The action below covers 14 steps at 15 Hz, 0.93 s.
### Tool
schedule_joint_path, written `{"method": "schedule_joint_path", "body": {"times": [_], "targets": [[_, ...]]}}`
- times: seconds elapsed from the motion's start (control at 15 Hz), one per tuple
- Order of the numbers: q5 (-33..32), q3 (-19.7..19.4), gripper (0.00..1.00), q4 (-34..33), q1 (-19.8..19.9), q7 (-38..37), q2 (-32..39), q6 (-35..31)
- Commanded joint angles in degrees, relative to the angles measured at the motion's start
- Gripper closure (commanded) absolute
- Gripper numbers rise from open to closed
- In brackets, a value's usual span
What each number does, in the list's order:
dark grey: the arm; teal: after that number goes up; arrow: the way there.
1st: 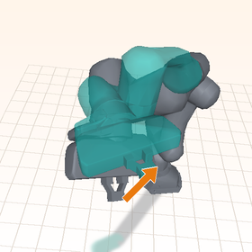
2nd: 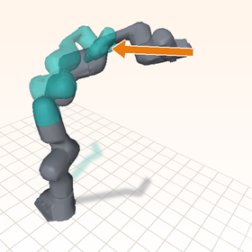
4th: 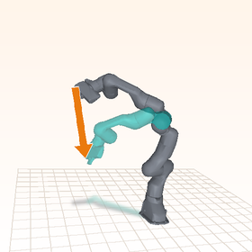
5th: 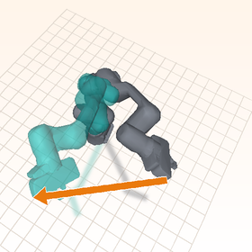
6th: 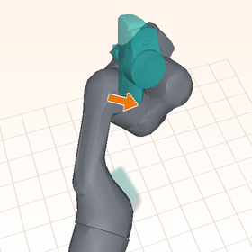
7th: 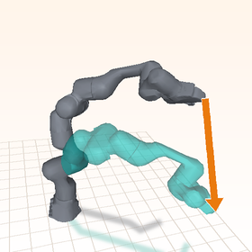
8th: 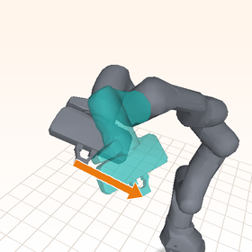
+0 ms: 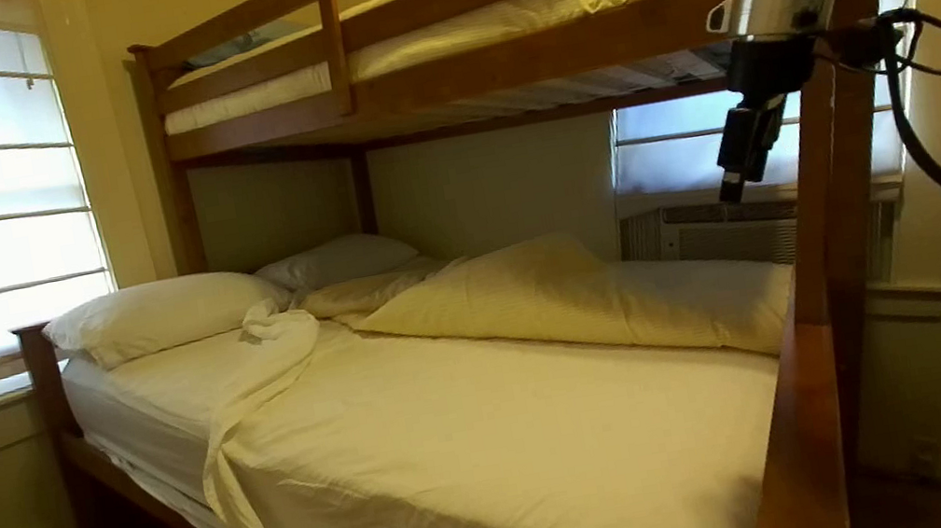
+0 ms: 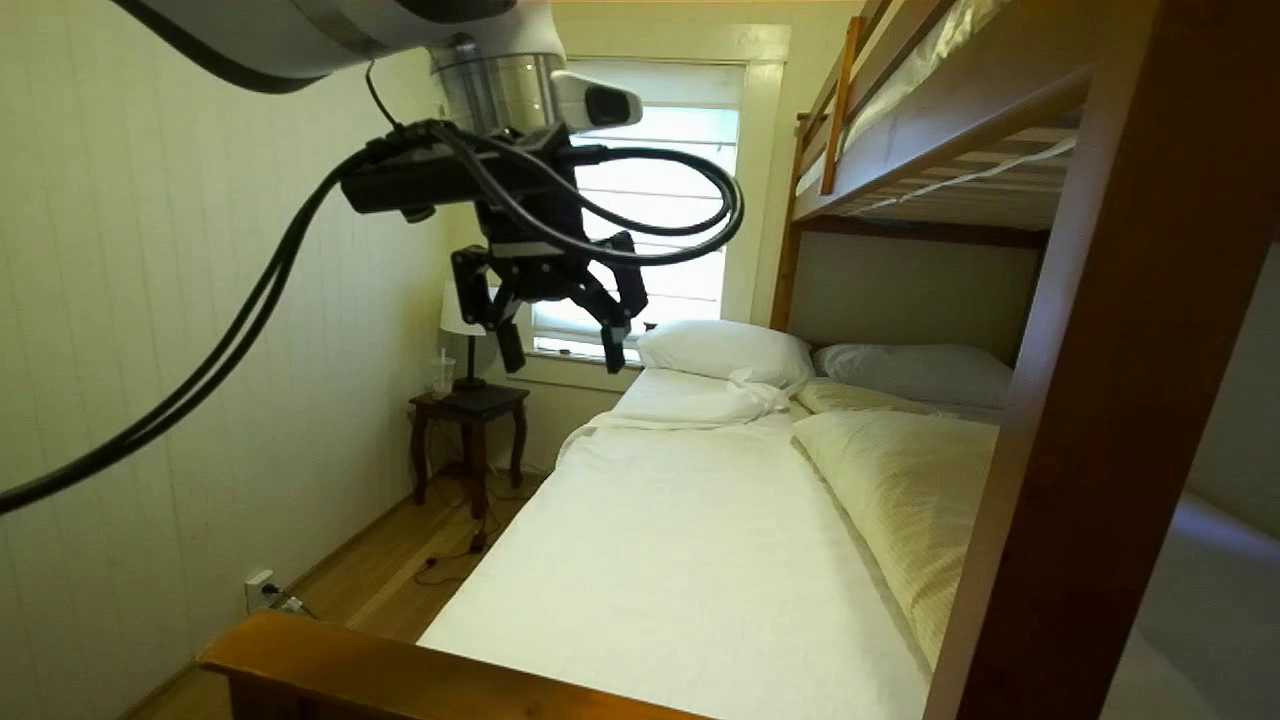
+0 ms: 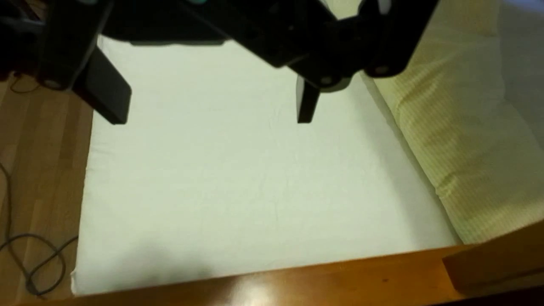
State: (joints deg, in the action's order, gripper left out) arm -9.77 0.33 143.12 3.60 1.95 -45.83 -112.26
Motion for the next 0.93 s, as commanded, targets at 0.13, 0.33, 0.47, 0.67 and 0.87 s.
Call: {"method": "schedule_joint_path", "body": {"times": [0.13,0.33,0.47,0.67,0.87], "targets": [[-5.69,2.71,0.0,-4.4,1.42,-2.58,16.07,-16.55],[-13.31,4.11,0.0,-9.35,4.92,-6.07,26.35,-23.25],[-21.1,4.4,0.0,-12.99,7.78,-8.69,32.85,-27.16],[-34.32,2.51,0.0,-17.82,9.93,-13.16,41.7,-35.61],[-47.7,4.62,0.0,-23.7,16.9,-21.24,48.69,-44.53]]}}
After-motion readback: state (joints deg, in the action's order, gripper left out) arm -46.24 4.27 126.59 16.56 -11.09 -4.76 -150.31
